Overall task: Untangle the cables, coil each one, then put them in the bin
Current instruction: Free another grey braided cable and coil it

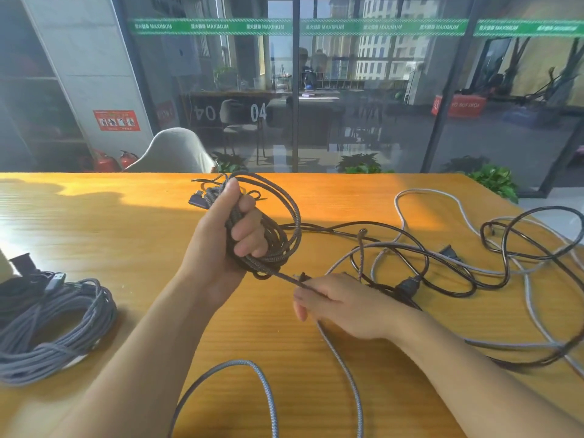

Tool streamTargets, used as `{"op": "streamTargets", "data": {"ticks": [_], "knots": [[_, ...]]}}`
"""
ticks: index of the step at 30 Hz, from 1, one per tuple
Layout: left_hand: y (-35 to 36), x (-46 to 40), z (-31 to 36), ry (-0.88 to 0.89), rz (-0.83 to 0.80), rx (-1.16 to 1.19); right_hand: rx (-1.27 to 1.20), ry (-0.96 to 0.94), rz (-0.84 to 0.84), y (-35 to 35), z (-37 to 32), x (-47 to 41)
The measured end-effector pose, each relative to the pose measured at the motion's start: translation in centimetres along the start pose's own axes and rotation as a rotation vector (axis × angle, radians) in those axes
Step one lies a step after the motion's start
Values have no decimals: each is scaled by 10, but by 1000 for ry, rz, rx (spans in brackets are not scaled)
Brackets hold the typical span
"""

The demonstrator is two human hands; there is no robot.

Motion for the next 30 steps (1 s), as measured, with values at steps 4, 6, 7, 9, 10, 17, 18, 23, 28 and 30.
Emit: {"op": "streamTargets", "data": {"ticks": [4, 6, 7, 9, 10, 17, 18, 23, 28, 30], "knots": [[2, 5, 2, -85, -102, -76, 27, 12, 146, -38, 14, 5], [3, 6, -2, -129, -124, -133, 132, -6, 213, -51, 22, 7], [4, 6, -4, -143, -133, -177, 205, -16, 239, -55, 27, 7], [5, 5, -7, -152, -146, -265, 331, -30, 306, -62, 35, 8], [5, 5, -8, -147, -153, -293, 397, -55, 364, -65, 36, 8], [4, 5, -9, -127, -160, -336, 651, -139, 769, -64, 22, 9], [4, 5, -8, -128, -159, -340, 588, -114, 763, -63, 24, 10], [9, 7, -15, -151, -207, -387, -39, 30, 734, -64, 36, 10], [16, 8, -19, -159, -264, -413, -612, 109, 878, -76, 58, 15], [16, 8, -19, -160, -268, -416, -1005, 10, 829, -79, 58, 15]]}}
Point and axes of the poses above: each hand's wrist, its own x-axis away from the middle knuckle, its own y-axis out of the palm, z = x × y, the point moved 6 cm from there along -x, towards the middle knuckle, and after that the axes turned 4 degrees about -z, right-handed, at the moved point
